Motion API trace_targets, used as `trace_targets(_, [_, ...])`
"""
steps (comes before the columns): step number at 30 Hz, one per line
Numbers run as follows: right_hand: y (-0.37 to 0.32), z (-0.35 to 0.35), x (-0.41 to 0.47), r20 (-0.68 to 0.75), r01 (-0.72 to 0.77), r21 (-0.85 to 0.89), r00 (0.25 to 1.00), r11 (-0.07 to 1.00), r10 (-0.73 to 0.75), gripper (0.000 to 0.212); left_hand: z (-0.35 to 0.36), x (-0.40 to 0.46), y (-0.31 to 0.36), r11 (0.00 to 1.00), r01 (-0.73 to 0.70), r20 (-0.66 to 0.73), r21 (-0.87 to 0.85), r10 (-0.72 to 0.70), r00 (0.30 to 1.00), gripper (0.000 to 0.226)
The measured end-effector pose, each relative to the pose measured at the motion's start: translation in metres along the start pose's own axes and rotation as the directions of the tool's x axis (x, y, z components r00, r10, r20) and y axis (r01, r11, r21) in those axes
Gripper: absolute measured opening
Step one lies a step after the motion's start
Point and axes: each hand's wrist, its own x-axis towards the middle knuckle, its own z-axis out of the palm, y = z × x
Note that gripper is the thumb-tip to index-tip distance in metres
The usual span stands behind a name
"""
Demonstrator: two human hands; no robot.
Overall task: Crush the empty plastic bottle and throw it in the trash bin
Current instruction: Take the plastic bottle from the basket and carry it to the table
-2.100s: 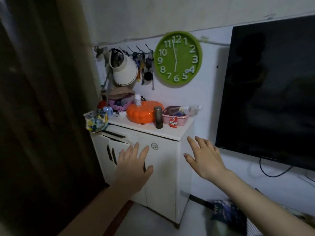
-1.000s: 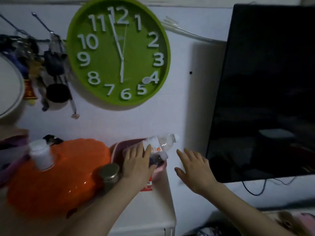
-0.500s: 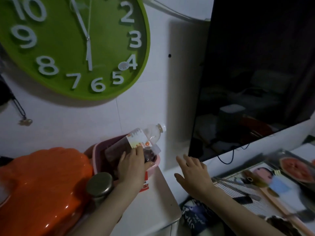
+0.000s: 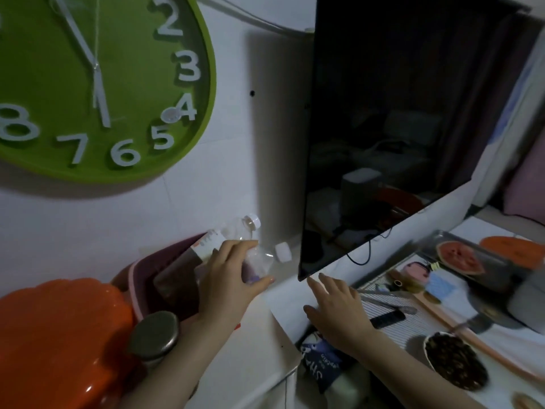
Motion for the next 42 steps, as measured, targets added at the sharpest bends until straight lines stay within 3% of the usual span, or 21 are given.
trace_targets(7, [0.064,0.001,-0.051,0.012,-0.178,-0.008,0.984,0.984,0.179,0.057,0.053,0.013,0.054,0.963,-0.268,0.153,-0.04,0.271,0.95,0.062])
trace_targets(17, [0.235,-0.036,-0.185,-0.107,-0.528,-0.018,0.845,0.849,0.523,0.055,0.177,-0.022,0.216,0.899,-0.402,0.392,-0.177,0.439,0.809,0.062])
trace_targets(25, [0.404,-0.082,-0.335,-0.159,-0.734,-0.033,0.674,0.678,0.722,0.051,0.287,-0.098,0.419,0.801,-0.493,0.404,-0.339,0.597,0.693,0.061])
trace_targets(35, [0.56,-0.114,-0.45,-0.167,-0.873,0.055,0.47,0.484,0.867,0.054,0.392,-0.141,0.612,0.733,-0.487,0.467,-0.476,0.679,0.566,0.059])
trace_targets(38, [0.604,-0.115,-0.466,-0.146,-0.889,0.085,0.435,0.449,0.889,0.055,0.429,-0.144,0.657,0.689,-0.55,0.479,-0.472,0.724,0.496,0.058])
trace_targets(42, [0.674,-0.124,-0.476,-0.153,-0.896,0.107,0.413,0.43,0.898,0.054,0.494,-0.144,0.723,0.678,-0.533,0.484,-0.506,0.735,0.476,0.056])
